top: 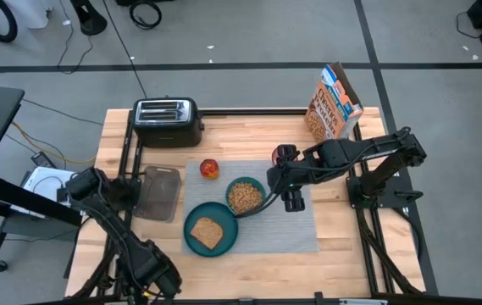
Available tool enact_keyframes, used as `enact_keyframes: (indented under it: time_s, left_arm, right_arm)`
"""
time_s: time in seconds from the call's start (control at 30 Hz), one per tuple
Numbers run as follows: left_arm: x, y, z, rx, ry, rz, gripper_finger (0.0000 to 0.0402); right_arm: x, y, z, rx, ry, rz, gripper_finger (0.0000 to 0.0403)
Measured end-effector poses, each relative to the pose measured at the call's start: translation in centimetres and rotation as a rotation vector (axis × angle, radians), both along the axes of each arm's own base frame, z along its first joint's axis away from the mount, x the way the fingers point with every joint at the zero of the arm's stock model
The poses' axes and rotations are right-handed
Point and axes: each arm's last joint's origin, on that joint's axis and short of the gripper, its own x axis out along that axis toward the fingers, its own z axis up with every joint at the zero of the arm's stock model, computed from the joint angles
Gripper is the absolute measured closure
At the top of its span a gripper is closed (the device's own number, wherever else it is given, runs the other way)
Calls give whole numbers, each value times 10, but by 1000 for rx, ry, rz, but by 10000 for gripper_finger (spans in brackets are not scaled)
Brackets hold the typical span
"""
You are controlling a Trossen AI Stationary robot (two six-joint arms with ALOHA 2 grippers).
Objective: Arrange a breakfast setting
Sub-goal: Put the spoon on the mat
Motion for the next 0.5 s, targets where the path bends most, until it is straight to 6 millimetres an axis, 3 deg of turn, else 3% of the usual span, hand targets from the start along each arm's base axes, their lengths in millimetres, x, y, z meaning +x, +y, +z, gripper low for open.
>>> enact_keyframes:
  time_s: [0.2,0.5]
  left_arm:
    - [-13,3,-20,36,53,-2,211]
    - [-12,1,-25,25,10,-3,217]
  right_arm:
    - [-2,0,-1,2,20,3,141]
    - [-2,-1,-1,-3,30,10,141]
